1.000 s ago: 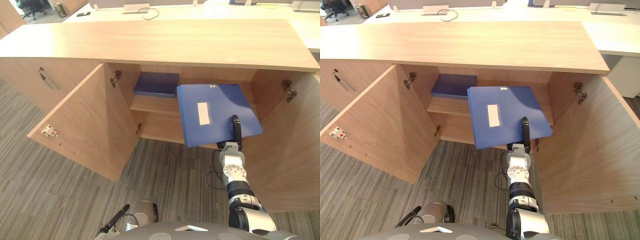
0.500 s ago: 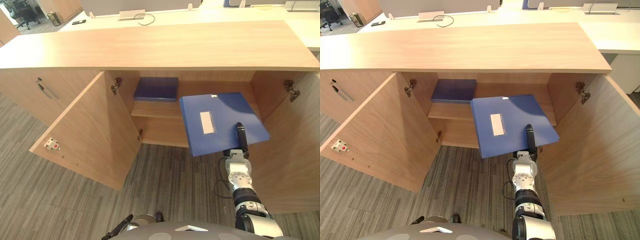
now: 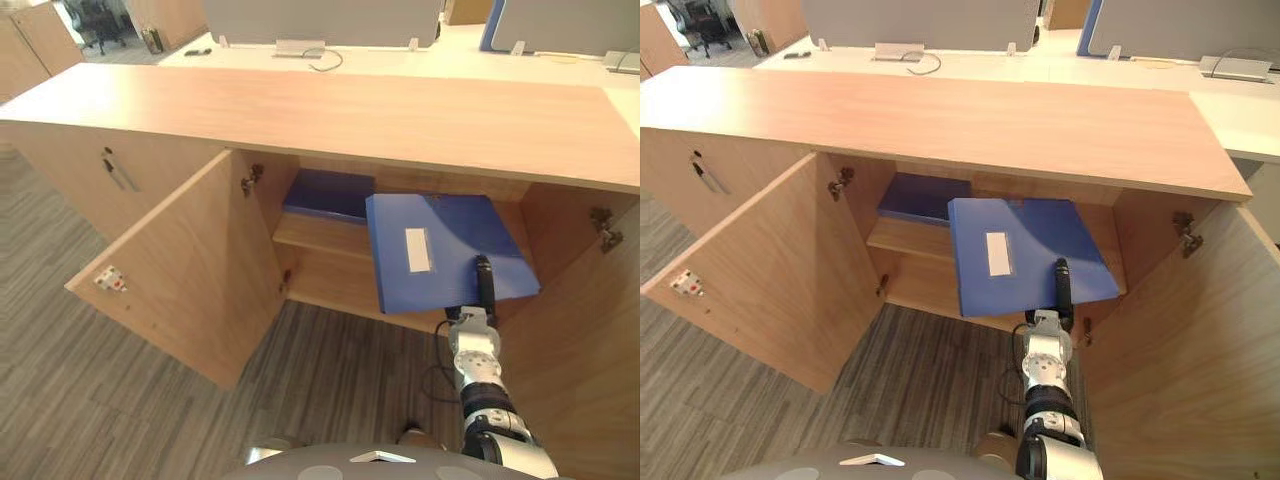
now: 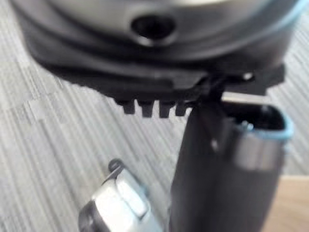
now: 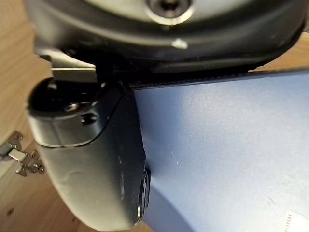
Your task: Walk over to the cabinet, pick up the folder, carry it to the office cabinet, place the folder inside the office cabinet, then close the office cabinet door
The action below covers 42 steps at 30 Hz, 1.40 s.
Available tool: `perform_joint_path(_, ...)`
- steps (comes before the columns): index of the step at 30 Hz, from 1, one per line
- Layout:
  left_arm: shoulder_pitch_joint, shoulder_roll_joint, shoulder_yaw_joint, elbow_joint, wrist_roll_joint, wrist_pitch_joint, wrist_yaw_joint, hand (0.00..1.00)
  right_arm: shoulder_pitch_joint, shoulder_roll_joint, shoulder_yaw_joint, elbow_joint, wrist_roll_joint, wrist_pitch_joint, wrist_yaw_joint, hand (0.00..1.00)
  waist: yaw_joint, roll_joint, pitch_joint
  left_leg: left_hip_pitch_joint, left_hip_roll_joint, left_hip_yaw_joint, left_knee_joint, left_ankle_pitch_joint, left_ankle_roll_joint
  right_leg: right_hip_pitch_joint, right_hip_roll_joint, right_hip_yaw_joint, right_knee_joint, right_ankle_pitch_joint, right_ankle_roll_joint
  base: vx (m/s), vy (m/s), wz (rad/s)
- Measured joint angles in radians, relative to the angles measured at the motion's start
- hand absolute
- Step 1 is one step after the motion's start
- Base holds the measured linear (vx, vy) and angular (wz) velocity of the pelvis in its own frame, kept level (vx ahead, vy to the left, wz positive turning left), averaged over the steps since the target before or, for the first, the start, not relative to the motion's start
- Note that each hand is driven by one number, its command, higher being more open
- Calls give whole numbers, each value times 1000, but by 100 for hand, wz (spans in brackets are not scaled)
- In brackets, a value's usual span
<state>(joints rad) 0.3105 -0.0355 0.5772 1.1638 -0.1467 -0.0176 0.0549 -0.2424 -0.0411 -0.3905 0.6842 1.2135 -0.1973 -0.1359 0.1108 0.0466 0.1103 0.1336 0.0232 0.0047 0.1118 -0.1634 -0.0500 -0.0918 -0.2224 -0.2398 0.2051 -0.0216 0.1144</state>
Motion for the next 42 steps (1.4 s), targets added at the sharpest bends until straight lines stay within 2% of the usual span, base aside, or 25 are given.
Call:
perform_joint_path(1, 2, -8, 18, 0, 0, 0, 0, 100, 15, -5, -16, -20, 0, -13, 0, 0, -1, 9, -6, -5, 31, -16, -15, 4, -18, 27, 35, -27, -56, 17, -10, 92, -145, 22)
perform_joint_path(4, 5, -6, 30, 1, 0, -1, 3, 100, 29, -25, -33, -32, 0, -36, 0, 0, 1, 8, -9, -4, 76, -43, -34, 12, -34, 79, 88, -69, -144, 59, -35, 150, -163, 23)
perform_joint_path(12, 2, 10, 31, -27, 28, 2, 0, 100, 30, -44, -32, -32, -1, -36, 1, 0, 1, 0, -18, -25, 93, -84, -67, 12, -40, 110, 122, -118, -245, 85, -42, 121, -26, 16)
perform_joint_path(14, -2, 44, 38, -44, 41, 4, -15, 100, 30, -37, -26, -32, -1, -33, 4, 0, 3, 0, -18, -27, 94, -84, -59, 11, -41, 115, 122, -116, -246, 85, -43, 114, 28, 8)
perform_joint_path(15, -9, 65, 58, -57, 41, 3, -23, 100, 30, -33, -26, -32, -1, -33, 7, 0, 1, 0, -18, -33, 93, -83, -36, 4, -52, 124, 122, -114, -246, 85, -43, 110, 40, 13)
perform_joint_path(16, -15, 84, 72, -69, 41, 0, -29, 100, 30, -32, -27, -32, 0, -33, 9, 0, 0, -2, -17, -48, 93, -84, 2, -6, -62, 132, 120, -114, -245, 84, -44, 65, 33, 18)
perform_joint_path(18, -34, 130, 117, -74, 45, -15, -42, 100, 29, -24, -29, -34, 0, -33, 11, 0, 0, -14, -12, -115, 92, -80, 168, -35, -54, 153, 119, -112, -243, 70, -63, 23, 17, 17)
perform_joint_path(20, -44, 160, 153, -74, 66, -25, -45, 100, 30, -13, -29, -47, 0, -33, 12, 0, 1, -27, 0, -175, 96, -50, 333, -43, -45, 182, 122, -112, -243, 51, -67, 21, -23, 7)
perform_joint_path(21, -44, 172, 180, -73, 79, -24, -46, 100, 30, -8, -29, -66, 0, -32, 14, 0, 1, -17, 7, -218, 128, -8, 458, -42, -44, 207, 140, -112, -243, 38, -69, 42, -51, -5)
perform_joint_path(22, -44, 176, 197, -69, 79, -24, -46, 100, 30, -8, -30, -77, 0, -32, 17, 0, 4, -8, 12, -237, 153, 24, 531, -33, -28, 227, 155, -110, -244, 29, -76, 57, -30, -9)
perform_joint_path(23, -44, 182, 213, -52, 81, -23, -48, 100, 31, -8, -33, -86, -1, -33, 17, 0, 15, -9, 16, -258, 171, 47, 601, -1, 16, 247, 157, -105, -245, 14, -83, 58, -6, -7)
perform_joint_path(24, -45, 182, 216, -46, 82, -22, -49, 100, 31, -10, -33, -88, -8, -33, 17, 0, 16, -17, 19, -272, 176, 56, 632, 18, 28, 252, 155, -102, -244, 10, -85, 53, 2, -7)
perform_joint_path(25, -45, 177, 218, -27, 86, -16, -59, 100, 31, -12, -33, -95, -22, -37, 17, 0, 22, -29, 23, -287, 178, 62, 636, -29, 23, 250, 153, -95, -244, -2, -101, 44, -4, -4)
perform_joint_path(26, -44, 170, 218, -11, 89, 1, -71, 100, 31, -15, -38, -108, -22, -39, 17, 0, 21, -28, 30, -304, 168, 60, 591, -79, 22, 248, 152, -92, -246, -7, -108, 45, 9, -8)
perform_joint_path(27, -43, 165, 218, 5, 101, 6, -75, 100, 31, -15, -44, -110, -21, -39, 17, 0, 23, -33, 35, -306, 142, 53, 513, -95, 17, 247, 140, -87, -245, -6, -107, 62, 63, -11)
perform_joint_path(28, -28, 153, 218, 7, 114, 16, -78, 100, 31, -13, -51, -110, -20, -39, 17, 0, 26, -36, 38, -302, 103, 43, 376, -83, 7, 242, 120, -83, -239, -9, -97, 52, 80, -16)
perform_joint_path(29, -19, 145, 218, 8, 116, 20, -79, 100, 32, -14, -53, -110, -20, -39, 17, 0, 25, -38, 40, -302, 89, 32, 305, -61, 5, 237, 115, -82, -233, -12, -92, 71, 143, -22)
perform_joint_path(30, 2, 127, 218, 9, 117, 22, -81, 100, 31, -20, -56, -110, -20, -40, 17, 0, 25, -10, 31, -298, 80, 10, 189, -2, -3, 227, 115, -74, -220, -22, -75, 60, 142, -22)
perform_joint_path(31, 13, 118, 218, 9, 117, 22, -80, 100, 34, -25, -56, -110, -20, -40, 17, 0, 27, 7, 27, -292, 77, -3, 161, 58, -12, 221, 119, -63, -215, -28, -66, 97, 209, -42)
perform_joint_path(32, 27, 117, 222, 10, 117, 22, -78, 100, 45, -15, -53, -109, -19, -40, 16, 0, 39, -1, 23, -267, 58, 11, 136, 81, -14, 224, 99, -39, -211, -31, -52, 160, 200, -32)
perform_joint_path(33, 33, 118, 223, 8, 117, 19, -78, 100, 51, -5, -48, -111, -19, -40, 16, 0, 40, -15, 15, -251, 31, 23, 102, 86, -4, 229, 74, -32, -212, -30, -34, 187, 178, -25)
perform_joint_path(36, 20, 114, 219, 2, 124, 18, -82, 100, 53, -1, -32, -111, -20, -37, 16, 0, 38, -20, 6, -207, -23, 56, 41, 111, 37, 233, 18, -26, -207, -34, -2, 179, 135, -7)
perform_joint_path(39, -6, 111, 160, -9, 128, 17, -74, 100, 53, 2, -4, -113, -20, -32, 17, 0, 42, -14, 3, -177, -45, 76, -11, 124, 52, 232, -2, -6, -217, -28, 7, 148, 98, -18)
perform_joint_path(40, -28, 100, 102, -30, 125, 14, -70, 100, 54, 14, 18, -113, -19, -21, 18, 0, 44, -13, 2, -159, -50, 89, -40, 129, 54, 232, -7, 2, -224, -23, 15, 73, 22, -22)
perform_joint_path(42, -57, 73, 55, -42, 113, 12, -71, 100, 56, 31, 34, -113, -19, -15, 17, 0, 34, -14, 1, -146, -50, 94, -56, 129, 54, 233, -8, 2, -223, -21, 18, 83, -4, -17)
